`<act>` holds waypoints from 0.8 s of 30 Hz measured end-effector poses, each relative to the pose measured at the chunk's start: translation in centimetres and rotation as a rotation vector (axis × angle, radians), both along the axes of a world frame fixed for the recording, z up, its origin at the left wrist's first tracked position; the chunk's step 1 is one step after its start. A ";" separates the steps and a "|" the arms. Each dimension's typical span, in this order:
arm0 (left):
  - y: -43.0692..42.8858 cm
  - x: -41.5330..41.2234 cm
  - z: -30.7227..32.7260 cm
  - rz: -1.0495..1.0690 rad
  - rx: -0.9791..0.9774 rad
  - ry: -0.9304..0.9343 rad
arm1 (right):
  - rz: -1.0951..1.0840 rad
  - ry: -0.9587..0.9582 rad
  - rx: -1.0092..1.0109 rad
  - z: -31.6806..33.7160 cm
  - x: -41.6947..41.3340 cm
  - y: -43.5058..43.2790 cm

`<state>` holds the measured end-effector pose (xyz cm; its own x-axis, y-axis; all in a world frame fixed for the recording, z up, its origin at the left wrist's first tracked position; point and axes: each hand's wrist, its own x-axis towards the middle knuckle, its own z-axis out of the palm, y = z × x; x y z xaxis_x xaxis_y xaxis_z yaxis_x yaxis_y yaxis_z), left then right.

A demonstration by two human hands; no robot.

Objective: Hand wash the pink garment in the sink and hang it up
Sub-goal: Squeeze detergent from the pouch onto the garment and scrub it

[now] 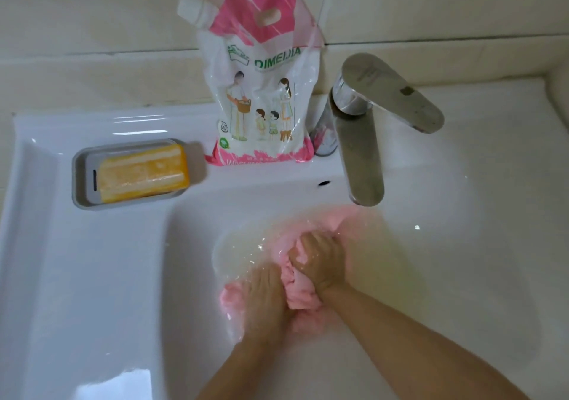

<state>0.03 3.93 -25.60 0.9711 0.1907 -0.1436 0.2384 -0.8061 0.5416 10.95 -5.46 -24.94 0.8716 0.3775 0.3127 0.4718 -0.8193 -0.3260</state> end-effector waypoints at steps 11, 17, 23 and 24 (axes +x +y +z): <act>0.0 0.4 1.0 0.081 -0.064 0.032 | 0.040 0.251 0.148 3.1 -5.1 0.9; -0.3 0.4 1.5 -0.047 0.087 0.055 | -0.042 0.133 0.082 1.5 0.2 0.8; 2.3 -0.7 3.9 0.007 0.286 0.098 | -0.280 0.470 0.324 3.9 1.1 -2.4; 2.1 -1.3 4.3 0.138 0.225 0.146 | -0.341 0.411 0.258 4.1 1.1 -3.6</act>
<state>-1.26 6.04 -21.32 0.9057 0.3627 -0.2193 0.4167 -0.8563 0.3050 12.08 -9.05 -20.89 0.9994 0.0112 -0.0321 -0.0117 -0.7724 -0.6350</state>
